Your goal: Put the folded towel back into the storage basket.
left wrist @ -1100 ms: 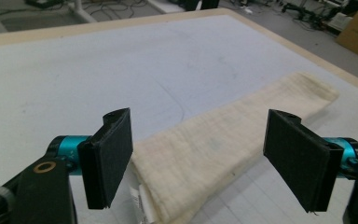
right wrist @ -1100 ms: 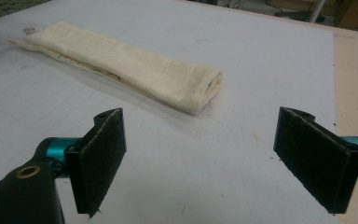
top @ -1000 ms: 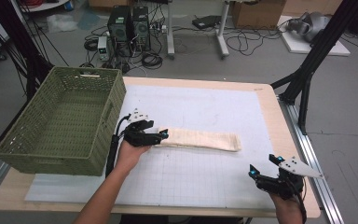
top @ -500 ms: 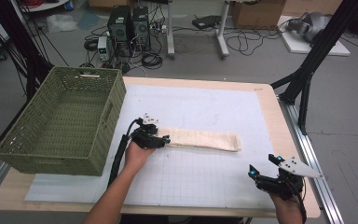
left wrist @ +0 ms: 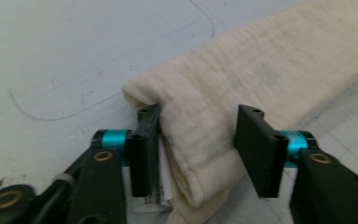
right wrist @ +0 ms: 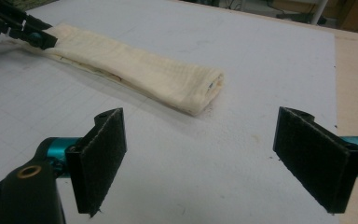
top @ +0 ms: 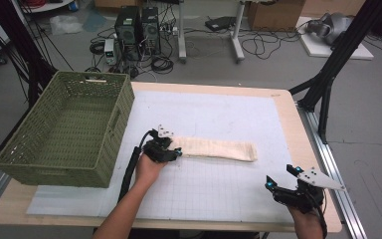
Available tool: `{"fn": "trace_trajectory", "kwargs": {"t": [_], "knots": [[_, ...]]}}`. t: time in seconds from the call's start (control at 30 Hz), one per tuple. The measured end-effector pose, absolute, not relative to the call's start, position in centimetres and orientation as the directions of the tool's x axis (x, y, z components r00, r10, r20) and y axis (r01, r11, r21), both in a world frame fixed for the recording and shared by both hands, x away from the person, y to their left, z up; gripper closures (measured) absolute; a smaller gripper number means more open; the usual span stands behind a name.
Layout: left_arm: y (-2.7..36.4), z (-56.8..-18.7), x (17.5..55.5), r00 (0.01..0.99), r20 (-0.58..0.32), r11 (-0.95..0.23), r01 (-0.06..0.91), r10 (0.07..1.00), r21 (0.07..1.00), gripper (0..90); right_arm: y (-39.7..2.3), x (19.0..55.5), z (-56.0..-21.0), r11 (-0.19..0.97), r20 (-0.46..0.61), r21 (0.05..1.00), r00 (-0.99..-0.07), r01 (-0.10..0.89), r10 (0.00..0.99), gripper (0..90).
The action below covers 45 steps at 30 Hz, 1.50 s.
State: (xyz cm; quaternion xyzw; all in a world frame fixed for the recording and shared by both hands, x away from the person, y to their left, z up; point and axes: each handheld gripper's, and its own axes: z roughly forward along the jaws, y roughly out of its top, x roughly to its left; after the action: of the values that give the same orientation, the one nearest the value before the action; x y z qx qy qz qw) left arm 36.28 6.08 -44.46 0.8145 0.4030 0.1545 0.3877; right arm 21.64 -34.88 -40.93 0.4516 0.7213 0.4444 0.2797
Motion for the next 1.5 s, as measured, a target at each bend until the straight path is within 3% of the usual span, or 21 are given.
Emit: {"fn": "trace_trajectory", "kwargs": {"t": [0.07,0.2,0.5,1.5], "knots": [[5.9,-44.5,36.1,0.642,-0.062,-0.382,0.528,0.764,0.759,73.1,-34.9,21.7,-40.9,0.204,-0.011,0.894,-0.437,0.398,0.899,16.0],[5.8,-44.5,35.9,0.646,-0.047,-0.386,0.511,0.762,0.768,80.0,-34.9,21.9,-41.1,0.208,-0.001,0.884,-0.442,0.419,0.897,15.9],[6.0,-44.4,35.7,0.641,-0.043,-0.365,0.491,0.767,0.791,80.4,-34.8,22.5,-41.2,0.207,-0.013,0.877,-0.410,0.434,0.912,15.9],[7.1,-43.9,35.5,0.646,-0.141,-0.254,0.479,0.750,0.840,80.5,-32.2,27.3,-40.4,0.241,-0.023,0.891,-0.493,0.384,0.870,16.0]]}}
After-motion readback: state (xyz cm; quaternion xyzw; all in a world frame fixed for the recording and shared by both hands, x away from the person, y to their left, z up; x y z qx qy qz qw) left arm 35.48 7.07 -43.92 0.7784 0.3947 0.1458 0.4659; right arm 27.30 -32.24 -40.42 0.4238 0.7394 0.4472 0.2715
